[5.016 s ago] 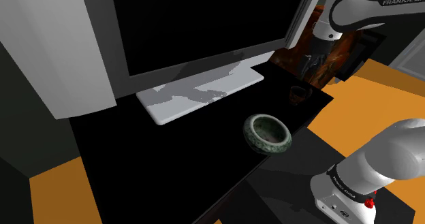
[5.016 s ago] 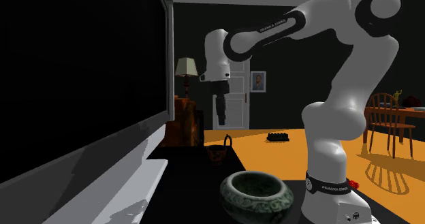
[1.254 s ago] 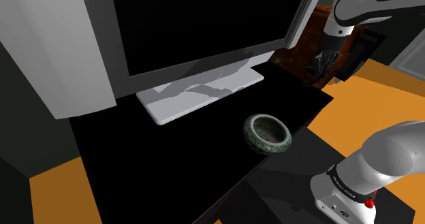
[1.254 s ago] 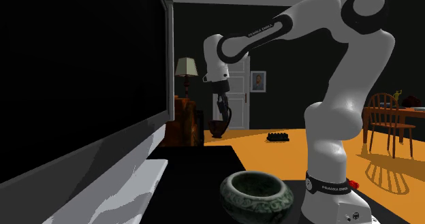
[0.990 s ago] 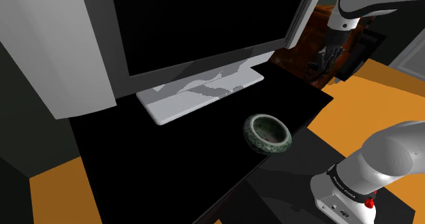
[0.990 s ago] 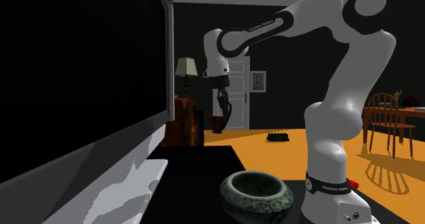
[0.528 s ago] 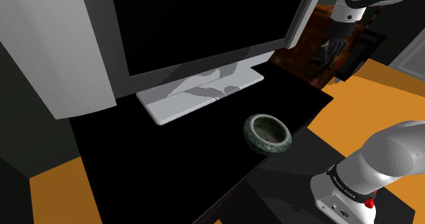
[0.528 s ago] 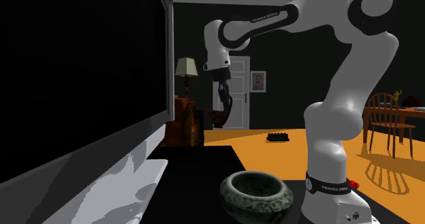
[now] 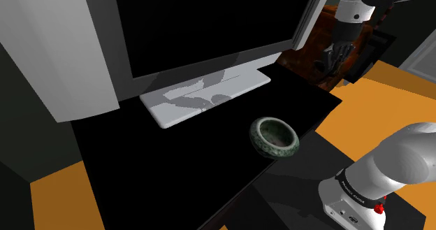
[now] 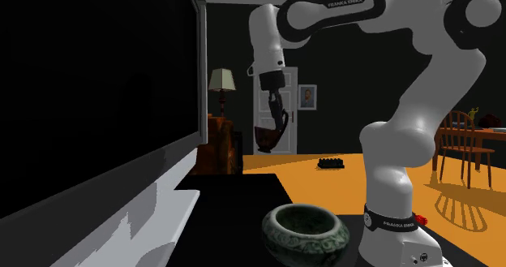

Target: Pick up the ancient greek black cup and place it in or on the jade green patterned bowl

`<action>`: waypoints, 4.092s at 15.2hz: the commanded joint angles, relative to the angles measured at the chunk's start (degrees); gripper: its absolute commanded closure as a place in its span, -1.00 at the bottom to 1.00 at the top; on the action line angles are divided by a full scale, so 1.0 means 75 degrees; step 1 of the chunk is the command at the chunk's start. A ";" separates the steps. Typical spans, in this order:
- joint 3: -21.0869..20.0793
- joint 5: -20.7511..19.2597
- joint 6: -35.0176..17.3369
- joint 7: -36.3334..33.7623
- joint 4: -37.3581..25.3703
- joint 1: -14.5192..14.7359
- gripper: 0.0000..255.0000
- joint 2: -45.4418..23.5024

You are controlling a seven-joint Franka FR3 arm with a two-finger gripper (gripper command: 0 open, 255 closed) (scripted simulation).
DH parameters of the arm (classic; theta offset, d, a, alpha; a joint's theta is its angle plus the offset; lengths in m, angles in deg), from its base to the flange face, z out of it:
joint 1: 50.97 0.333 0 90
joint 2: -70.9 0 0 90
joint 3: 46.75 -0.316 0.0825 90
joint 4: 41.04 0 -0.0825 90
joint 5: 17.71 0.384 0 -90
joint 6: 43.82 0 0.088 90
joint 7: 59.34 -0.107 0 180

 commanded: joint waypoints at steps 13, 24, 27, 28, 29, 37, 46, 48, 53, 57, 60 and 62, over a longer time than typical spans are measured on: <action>-0.2185 0.1938 0.0776 -0.2521 -0.0053 0.1087 1.00 0.0678; -0.3189 0.2739 0.0313 -0.3500 0.0107 0.1419 1.00 0.0495; -0.3263 0.2799 0.0014 -0.3490 0.0409 0.1442 1.00 0.0500; -0.3289 0.2820 -0.0087 -0.3487 0.0507 0.1449 1.00 0.0497; -0.3315 0.2841 -0.0189 -0.3484 0.0604 0.1456 1.00 0.0493; -0.3533 0.3005 -0.0970 -0.3467 0.1285 0.1501 1.00 0.0396; -0.3533 0.3005 -0.0969 -0.3467 0.1285 0.1501 -1.00 0.0397; -0.3533 0.3005 -0.0969 -0.3467 0.1285 0.1501 -1.00 0.0397; -0.3377 0.2818 -0.0270 -0.3514 0.0476 0.1395 -1.00 0.0291; -0.3342 0.2773 -0.0092 -0.3529 0.0254 0.1368 -1.00 0.0248; -0.3342 0.2773 -0.0092 -0.3529 0.0254 0.1368 -1.00 0.0247; -0.3342 0.2773 -0.0094 -0.3529 0.0255 0.1368 -1.00 0.0248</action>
